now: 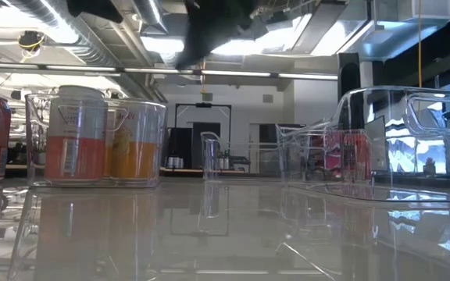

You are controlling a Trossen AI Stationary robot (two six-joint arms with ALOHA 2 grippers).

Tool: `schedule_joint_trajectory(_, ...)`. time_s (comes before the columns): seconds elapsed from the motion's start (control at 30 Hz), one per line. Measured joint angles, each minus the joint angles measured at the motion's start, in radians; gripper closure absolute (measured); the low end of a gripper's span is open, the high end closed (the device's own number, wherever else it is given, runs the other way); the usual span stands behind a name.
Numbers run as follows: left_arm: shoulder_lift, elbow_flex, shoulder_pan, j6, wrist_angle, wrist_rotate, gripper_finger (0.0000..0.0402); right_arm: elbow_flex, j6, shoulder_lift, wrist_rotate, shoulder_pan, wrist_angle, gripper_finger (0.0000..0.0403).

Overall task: Sort soda cans
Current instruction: Put the top left red black soda can into the middle transparent bin

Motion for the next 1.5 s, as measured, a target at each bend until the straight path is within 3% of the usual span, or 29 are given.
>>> schedule_joint_trajectory(0.2,0.021,0.0,0.016,0.124,0.097,0.0,0.0395,0.0,-0.129,-0.122,-0.003,-0.061,-0.145,0.0056)
schedule_joint_trajectory(0.3,0.053,0.0,0.058,0.162,0.106,-0.001,0.037,-0.006,-0.199,-0.201,-0.08,-0.148,-0.167,0.0056)
schedule_joint_trajectory(0.47,0.136,-0.001,0.165,0.167,0.093,-0.001,0.028,-0.111,-0.238,-0.285,-0.397,-0.352,-0.067,0.0056)
schedule_joint_trajectory(0.53,0.165,-0.001,0.21,0.131,0.094,-0.001,0.0238,-0.157,-0.234,-0.299,-0.474,-0.418,-0.064,0.0056)
schedule_joint_trajectory(0.7,0.236,-0.001,0.37,0.158,0.099,-0.001,0.0148,-0.248,-0.2,-0.331,-0.498,-0.513,-0.078,0.0056)
schedule_joint_trajectory(0.87,0.333,-0.001,0.575,0.082,0.074,0.0,0.0094,-0.316,-0.14,-0.386,-0.494,-0.535,-0.079,0.0056)
schedule_joint_trajectory(1.0,0.439,0.034,0.716,0.005,-0.042,0.04,0.008,-0.354,-0.125,-0.415,-0.474,-0.541,-0.108,0.0056)
schedule_joint_trajectory(1.17,0.575,0.161,0.805,-0.049,-0.258,0.062,0.0084,-0.388,-0.129,-0.414,-0.473,-0.539,-0.104,0.0056)
schedule_joint_trajectory(1.5,0.688,0.187,0.938,-0.068,-0.273,0.147,0.0087,-0.451,-0.199,-0.415,-0.568,-0.539,-0.029,0.0056)
